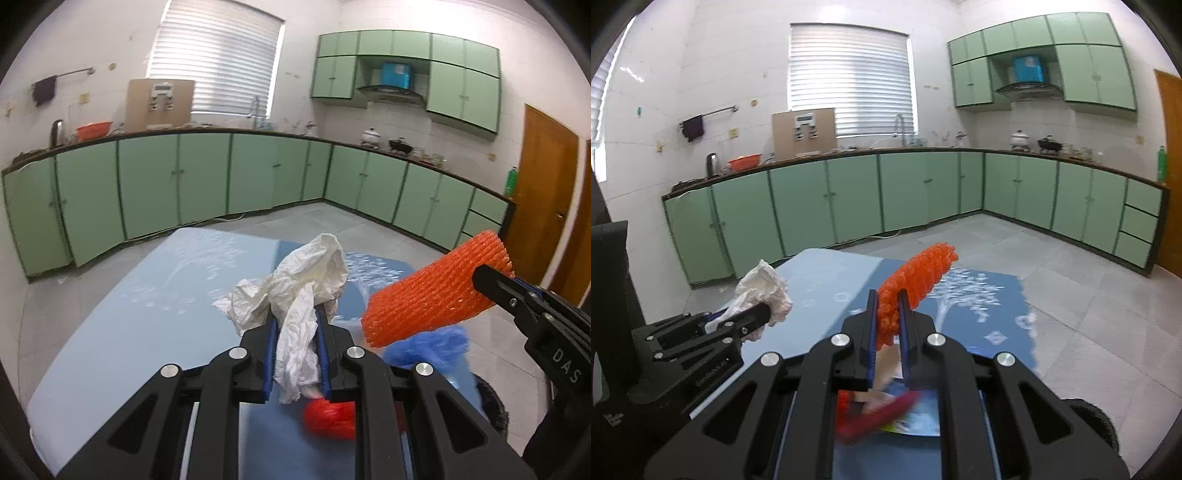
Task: Collect trash
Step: 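Grasp the orange mesh sleeve with the right tool while the left tool holds the tissue, then carry the tissue and mesh over the black bin and open both tools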
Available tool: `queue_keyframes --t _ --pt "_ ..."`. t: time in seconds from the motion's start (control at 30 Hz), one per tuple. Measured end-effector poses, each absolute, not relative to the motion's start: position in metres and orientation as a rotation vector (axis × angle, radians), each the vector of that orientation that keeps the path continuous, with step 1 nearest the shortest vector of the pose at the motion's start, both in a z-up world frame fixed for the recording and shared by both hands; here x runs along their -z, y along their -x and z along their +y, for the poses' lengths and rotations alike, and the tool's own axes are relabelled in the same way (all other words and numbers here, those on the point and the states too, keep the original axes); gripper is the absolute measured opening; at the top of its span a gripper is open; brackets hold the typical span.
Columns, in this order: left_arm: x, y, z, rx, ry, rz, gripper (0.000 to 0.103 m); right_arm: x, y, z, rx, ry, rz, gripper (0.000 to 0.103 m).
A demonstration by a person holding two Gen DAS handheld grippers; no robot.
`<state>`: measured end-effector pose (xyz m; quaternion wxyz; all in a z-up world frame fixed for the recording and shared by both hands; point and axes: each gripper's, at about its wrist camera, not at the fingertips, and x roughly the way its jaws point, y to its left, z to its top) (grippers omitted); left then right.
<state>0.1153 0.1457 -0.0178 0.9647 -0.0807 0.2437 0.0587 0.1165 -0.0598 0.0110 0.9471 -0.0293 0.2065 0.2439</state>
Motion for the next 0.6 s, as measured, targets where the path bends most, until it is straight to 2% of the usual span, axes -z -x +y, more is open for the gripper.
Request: queue_keyframes --t 0.33,0.6 --pt "0.000 -0.134 0.065 0.058 0.133 0.469 0.019 -0.021 -0.109 -0.157 -0.335 0.051 0.381 0.009" --pt "0.001 -0.150 -0.018 0.230 0.101 0.477 0.019 -0.006 -0.102 -0.243 -0.181 0.026 0.409 0.009"
